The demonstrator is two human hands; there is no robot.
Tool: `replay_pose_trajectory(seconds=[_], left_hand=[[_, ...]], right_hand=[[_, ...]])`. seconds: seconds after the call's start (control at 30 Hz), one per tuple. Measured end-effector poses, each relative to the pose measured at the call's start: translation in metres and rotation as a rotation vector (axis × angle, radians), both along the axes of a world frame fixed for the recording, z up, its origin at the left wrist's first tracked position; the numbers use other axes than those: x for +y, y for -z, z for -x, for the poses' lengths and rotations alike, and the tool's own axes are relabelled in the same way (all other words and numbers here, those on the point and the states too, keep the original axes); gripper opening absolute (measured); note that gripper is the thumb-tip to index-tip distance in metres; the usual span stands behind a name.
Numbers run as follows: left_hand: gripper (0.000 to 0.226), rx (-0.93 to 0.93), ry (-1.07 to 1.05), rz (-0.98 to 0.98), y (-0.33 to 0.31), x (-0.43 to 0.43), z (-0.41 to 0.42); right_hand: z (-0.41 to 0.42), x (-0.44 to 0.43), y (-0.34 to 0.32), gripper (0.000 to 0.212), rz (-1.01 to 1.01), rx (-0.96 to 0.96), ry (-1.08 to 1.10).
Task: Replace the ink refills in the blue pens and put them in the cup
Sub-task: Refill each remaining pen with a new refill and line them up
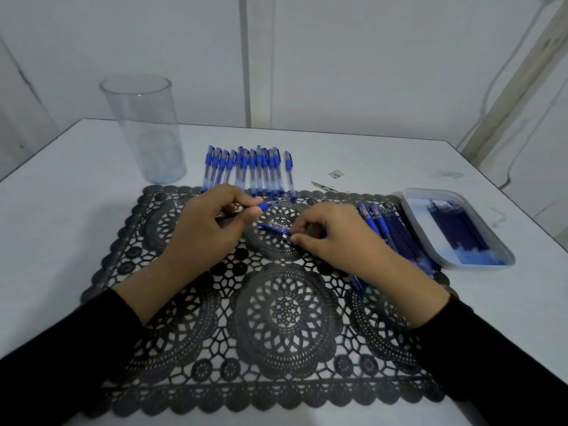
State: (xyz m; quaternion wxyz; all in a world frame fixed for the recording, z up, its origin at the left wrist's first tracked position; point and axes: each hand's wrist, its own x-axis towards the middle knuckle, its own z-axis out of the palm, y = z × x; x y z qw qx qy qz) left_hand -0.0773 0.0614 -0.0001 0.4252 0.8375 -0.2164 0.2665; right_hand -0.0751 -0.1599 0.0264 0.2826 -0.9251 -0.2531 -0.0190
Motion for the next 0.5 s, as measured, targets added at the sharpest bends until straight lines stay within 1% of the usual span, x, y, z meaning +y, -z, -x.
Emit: replay_pose_trajectory(seconds=[0.07,0.17,0.4,0.5], left_hand=[[0.005,-0.003,0.001,0.002,0.002,0.002,0.001],[0.008,-0.005,0.008,-0.016,0.002,0.002,0.0],[0.01,0.013,0.007,-0.042,0.003,0.003,0.001],[0.01,0.028,0.02,-0.028,0.004,0.003,0.0]], right_hand=[[0.0,0.006,0.004,0.007,0.056,-0.065,-0.014],[0.003,0.013,0.009,0.009,0.078,-0.138,0.012],[0.009,0.019,0.013,0.005,0.068,-0.171,0.013],[0.011,0.015,0.01,0.004,-0.023,-0.136,0.04]])
